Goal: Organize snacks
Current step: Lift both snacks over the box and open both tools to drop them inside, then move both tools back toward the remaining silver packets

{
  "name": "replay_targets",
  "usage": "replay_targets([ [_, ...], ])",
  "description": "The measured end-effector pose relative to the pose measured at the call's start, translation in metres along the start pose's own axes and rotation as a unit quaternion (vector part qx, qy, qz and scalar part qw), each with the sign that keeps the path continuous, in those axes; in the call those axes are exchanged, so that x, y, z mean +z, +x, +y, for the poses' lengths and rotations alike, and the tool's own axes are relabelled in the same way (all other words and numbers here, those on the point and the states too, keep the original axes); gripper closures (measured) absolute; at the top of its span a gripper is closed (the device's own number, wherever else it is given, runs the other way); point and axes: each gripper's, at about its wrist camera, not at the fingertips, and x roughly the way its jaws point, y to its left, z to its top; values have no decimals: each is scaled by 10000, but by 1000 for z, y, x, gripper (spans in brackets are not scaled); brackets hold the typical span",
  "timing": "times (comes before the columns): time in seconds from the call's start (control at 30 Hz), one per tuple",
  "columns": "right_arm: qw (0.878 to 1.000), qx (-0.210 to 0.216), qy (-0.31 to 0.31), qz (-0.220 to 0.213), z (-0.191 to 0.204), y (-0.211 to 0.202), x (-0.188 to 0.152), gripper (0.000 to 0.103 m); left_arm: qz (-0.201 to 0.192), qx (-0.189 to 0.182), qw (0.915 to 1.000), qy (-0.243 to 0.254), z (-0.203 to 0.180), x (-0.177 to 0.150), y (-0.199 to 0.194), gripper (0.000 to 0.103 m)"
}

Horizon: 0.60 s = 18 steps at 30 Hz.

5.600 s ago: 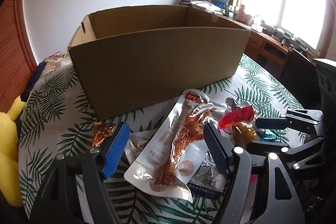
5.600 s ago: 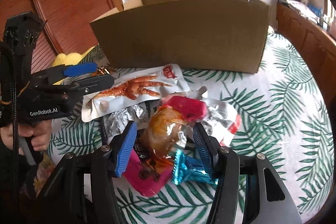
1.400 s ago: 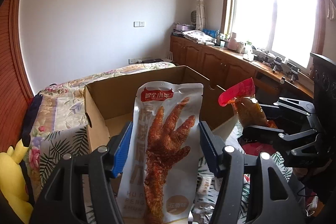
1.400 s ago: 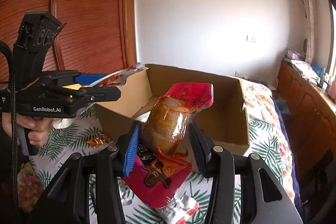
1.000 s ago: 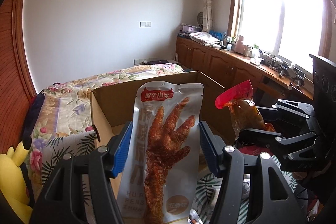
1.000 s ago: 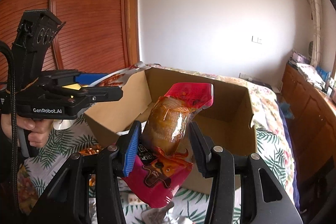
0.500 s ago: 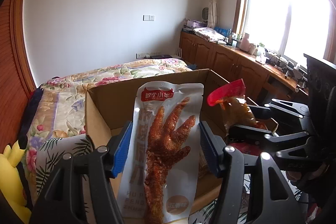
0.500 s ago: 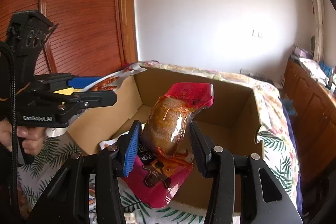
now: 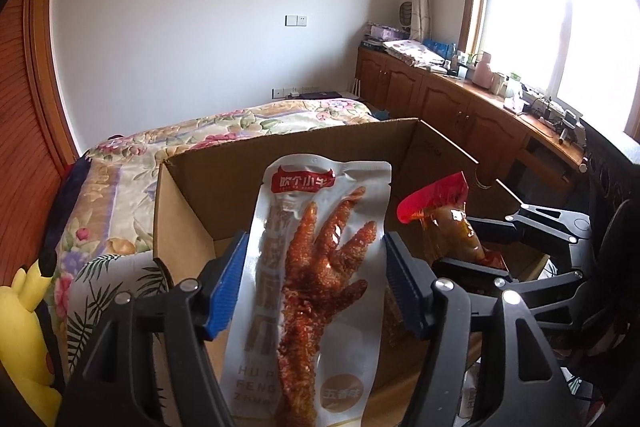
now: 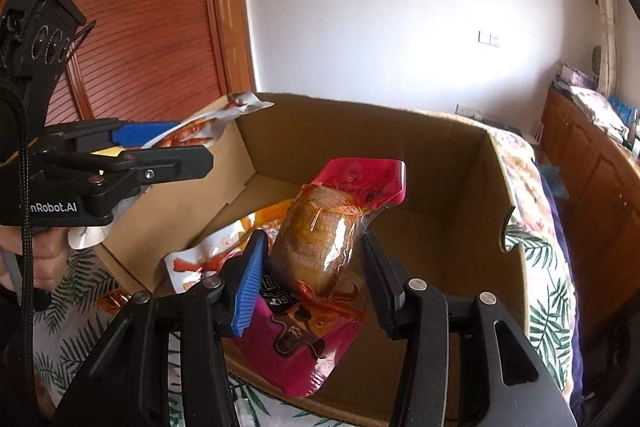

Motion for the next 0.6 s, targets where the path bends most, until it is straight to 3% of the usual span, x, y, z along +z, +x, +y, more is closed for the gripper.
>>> replay_targets([
  [0.43,9999,-28,103,-85,-2,-4,1,52,85,75,9999,31,-1,-1,7,34],
  [0.6,9998,-20,119,-126,0,-13,-5,51,-72,51,10000,42,-4,5,-2,29],
])
